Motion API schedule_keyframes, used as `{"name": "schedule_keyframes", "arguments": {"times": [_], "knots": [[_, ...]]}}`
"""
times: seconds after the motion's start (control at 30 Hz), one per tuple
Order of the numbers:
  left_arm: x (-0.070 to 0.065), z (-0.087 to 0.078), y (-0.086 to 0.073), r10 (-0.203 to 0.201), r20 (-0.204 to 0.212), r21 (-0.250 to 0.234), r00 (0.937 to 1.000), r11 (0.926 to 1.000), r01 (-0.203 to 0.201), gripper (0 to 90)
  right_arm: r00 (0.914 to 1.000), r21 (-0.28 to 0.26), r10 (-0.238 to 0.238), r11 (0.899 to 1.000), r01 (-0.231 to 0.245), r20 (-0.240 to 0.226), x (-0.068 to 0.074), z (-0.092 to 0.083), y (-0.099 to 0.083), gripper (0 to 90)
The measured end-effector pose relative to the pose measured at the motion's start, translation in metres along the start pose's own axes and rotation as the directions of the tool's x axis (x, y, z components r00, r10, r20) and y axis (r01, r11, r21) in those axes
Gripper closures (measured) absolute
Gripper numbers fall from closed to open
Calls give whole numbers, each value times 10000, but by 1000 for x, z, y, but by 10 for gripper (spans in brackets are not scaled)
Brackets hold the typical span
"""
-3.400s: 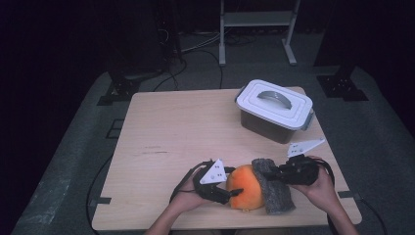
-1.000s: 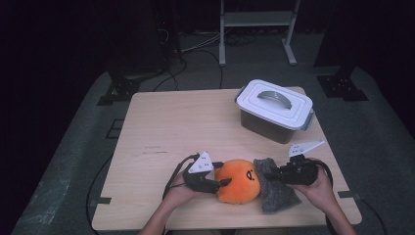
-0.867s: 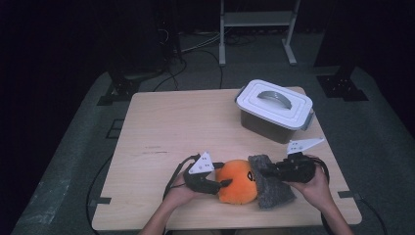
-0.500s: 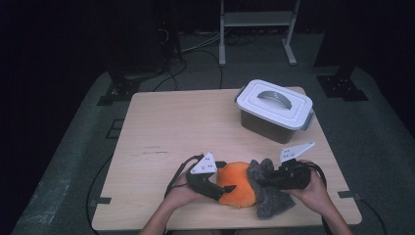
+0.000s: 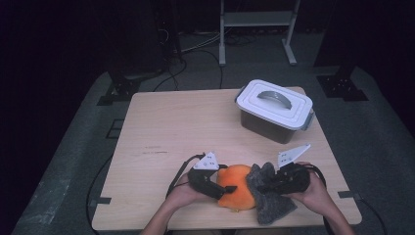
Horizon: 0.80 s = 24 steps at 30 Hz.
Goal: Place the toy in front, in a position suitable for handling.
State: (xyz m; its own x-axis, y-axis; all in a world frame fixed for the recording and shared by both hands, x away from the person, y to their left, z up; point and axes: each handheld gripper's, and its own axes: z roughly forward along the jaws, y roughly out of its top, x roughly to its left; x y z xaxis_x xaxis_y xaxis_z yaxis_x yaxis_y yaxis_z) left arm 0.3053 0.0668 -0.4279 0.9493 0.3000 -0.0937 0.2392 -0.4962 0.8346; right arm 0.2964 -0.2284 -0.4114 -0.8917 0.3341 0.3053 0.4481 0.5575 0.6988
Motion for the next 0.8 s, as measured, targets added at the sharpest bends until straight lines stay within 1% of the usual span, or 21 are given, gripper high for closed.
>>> {"name": "schedule_keyframes", "arguments": {"times": [0.03,0.1,0.17,0.23,0.3,0.33,0.4,0.43,0.47,0.5,0.57,0.6,0.63,0.7,0.73,0.8], "knots": [[-1,-1,1,35,-41,19,10000,10000,-35,268,10000,-110,6,9999,-6,43,0,-3,0,744],[-3,-2,1,208,44,-25,9998,9998,-207,284,9999,-536,99,9985,-91,140,-2,-11,1,746],[-5,-2,1,477,120,-58,9988,9988,-477,285,9988,-966,250,9951,-209,411,-5,-16,2,746],[-6,-2,2,603,186,-49,9980,9982,-602,280,9968,-1179,487,9922,-411,627,-7,-17,2,746],[-6,-3,3,602,257,30,9979,9982,-603,265,9964,-1074,602,9928,-536,596,-9,-13,2,745],[-6,-3,3,513,303,7,9982,9987,-514,245,9969,-983,587,9937,-533,532,-9,-10,1,744],[-5,-3,4,412,319,1,9986,9992,-412,189,9983,-639,431,9971,-405,398,-7,-5,2,740],[-5,-3,4,412,319,1,9986,9992,-412,173,9987,-526,318,9982,-297,410,-6,-5,2,740],[-4,0,5,132,356,-1,9993,9999,-132,148,9989,-417,220,9989,-203,410,-4,-4,2,740],[-4,0,5,132,356,-1,9993,9999,-132,124,9993,-348,121,9993,-108,348,-3,-4,2,740],[-3,4,4,-162,439,199,9989,9997,153,110,9996,-289,47,9996,-39,273,-3,-4,2,740],[-1,6,3,-390,524,299,9979,9989,375,106,9998,-249,15,9997,-11,187,-2,-4,1,740],[0,7,3,-600,602,262,9964,9979,585,112,9998,-251,16,9997,-11,194,-2,-4,1,740],[0,6,3,-586,594,260,9965,9980,572,224,9997,-264,37,9996,-30,245,-2,-5,1,740],[-3,4,5,-171,292,229,9994,9996,164,303,9989,-421,39,9991,-18,477,-2,-7,2,743],[-5,0,9,395,41,-68,9992,9992,-394,351,9977,-700,153,9975,-106,668,-2,-12,4,747]]}}
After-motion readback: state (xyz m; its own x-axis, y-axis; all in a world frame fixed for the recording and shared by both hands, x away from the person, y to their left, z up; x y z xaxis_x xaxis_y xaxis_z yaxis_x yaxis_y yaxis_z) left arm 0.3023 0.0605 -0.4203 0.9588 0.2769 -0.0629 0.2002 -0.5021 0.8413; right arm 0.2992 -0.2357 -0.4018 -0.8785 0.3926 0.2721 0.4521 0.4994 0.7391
